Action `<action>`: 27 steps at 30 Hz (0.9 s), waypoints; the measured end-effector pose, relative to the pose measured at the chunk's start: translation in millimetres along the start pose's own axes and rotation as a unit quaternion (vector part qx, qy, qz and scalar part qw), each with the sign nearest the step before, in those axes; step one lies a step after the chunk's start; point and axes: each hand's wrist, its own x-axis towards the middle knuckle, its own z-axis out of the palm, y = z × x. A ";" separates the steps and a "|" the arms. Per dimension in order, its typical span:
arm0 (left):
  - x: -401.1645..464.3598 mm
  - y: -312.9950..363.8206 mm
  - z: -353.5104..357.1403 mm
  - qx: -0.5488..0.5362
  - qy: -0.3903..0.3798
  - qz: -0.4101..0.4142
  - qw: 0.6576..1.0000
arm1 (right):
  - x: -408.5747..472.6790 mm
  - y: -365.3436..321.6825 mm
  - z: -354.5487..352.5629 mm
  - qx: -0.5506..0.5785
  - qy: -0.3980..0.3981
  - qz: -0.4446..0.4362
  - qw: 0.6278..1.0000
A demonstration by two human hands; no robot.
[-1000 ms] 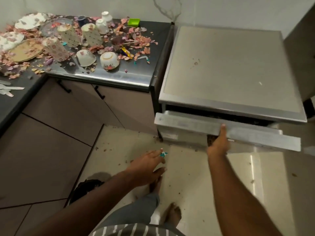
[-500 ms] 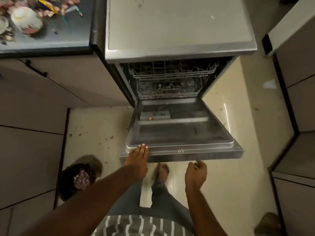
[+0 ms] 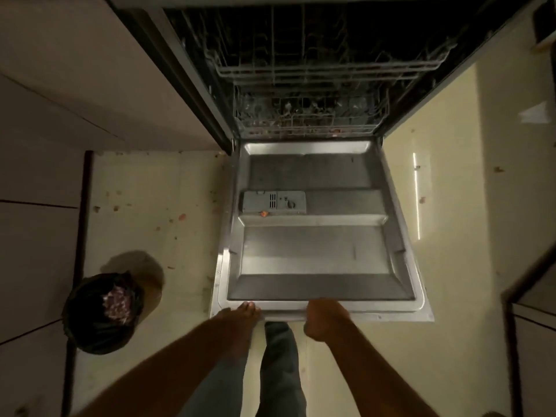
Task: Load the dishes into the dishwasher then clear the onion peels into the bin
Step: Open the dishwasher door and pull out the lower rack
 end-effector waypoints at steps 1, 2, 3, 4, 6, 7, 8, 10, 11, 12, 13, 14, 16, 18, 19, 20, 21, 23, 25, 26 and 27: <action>16.0 -2.3 13.6 -0.012 -0.009 -0.004 1.000 | 16.8 2.8 12.6 0.003 -0.014 0.004 1.000; 31.4 -5.0 26.4 -0.025 -0.017 -0.008 1.000 | 33.1 6.5 23.4 0.007 -0.023 0.005 1.000; 43.0 -7.6 35.7 -0.033 -0.019 -0.010 0.999 | 45.9 10.7 32.5 0.014 -0.031 0.005 0.999; 55.3 -10.6 47.3 -0.041 -0.021 -0.011 0.999 | 59.5 14.0 42.3 0.018 -0.041 0.004 0.999; 80.1 -17.9 70.3 -0.050 -0.024 -0.014 0.998 | 85.9 18.5 57.9 0.015 -0.052 -0.002 0.999; 90.5 -21.3 77.6 -0.051 -0.034 -0.015 0.998 | 97.6 20.4 64.2 0.012 -0.054 -0.005 0.998; 98.1 -23.5 80.1 -0.054 -0.042 -0.013 0.998 | 105.6 21.8 66.9 0.013 -0.055 -0.006 0.998; 112.6 -27.5 80.1 -0.061 -0.055 -0.006 0.997 | 124.1 24.8 72.2 0.013 -0.060 -0.012 0.998; 117.8 -29.0 76.4 -0.064 -0.058 -0.004 0.996 | 131.5 25.6 72.5 0.013 -0.065 -0.014 0.998; 121.7 -30.4 72.5 -0.068 -0.058 -0.003 0.996 | 137.5 25.9 72.5 0.016 -0.073 -0.013 0.997; 125.1 -31.4 69.4 -0.078 -0.062 -0.003 0.995 | 143.1 27.1 73.2 0.013 -0.080 -0.012 0.997; 127.8 -32.8 67.1 -0.093 -0.069 -0.005 0.993 | 146.3 27.0 73.5 0.013 -0.083 -0.008 0.996; 129.5 -35.5 62.7 -0.122 -0.075 -0.014 0.990 | 151.5 23.8 70.6 0.017 -0.095 0.003 0.995; 127.5 -38.0 54.9 -0.128 -0.073 -0.017 0.989 | 152.6 20.9 64.9 0.027 -0.110 0.012 0.993; 127.4 -39.3 47.6 -0.127 -0.075 -0.016 0.989 | 153.4 20.6 63.0 0.026 -0.122 0.013 0.992; 126.4 -39.9 39.0 -0.130 -0.081 -0.019 0.988 | 153.4 22.5 62.6 0.033 -0.133 0.009 0.991; 127.3 -41.4 28.8 -0.137 -0.089 -0.022 0.986 | 153.9 25.4 61.6 0.041 -0.135 -0.002 0.990; 131.0 -46.7 0.6 -0.135 -0.109 -0.018 0.985 | 152.7 27.1 48.5 0.073 -0.121 0.016 0.990; 145.9 -58.8 -43.5 -0.103 -0.104 -0.001 0.989 | 159.7 27.7 15.3 0.083 -0.066 0.036 0.994; 154.8 -65.5 -72.2 -0.081 -0.080 0.005 0.993 | 163.7 25.3 -8.4 0.071 -0.022 0.039 0.996; 164.0 -71.9 -104.3 -0.057 -0.032 0.006 0.998 | 169.5 22.3 -35.5 0.060 0.039 0.032 0.997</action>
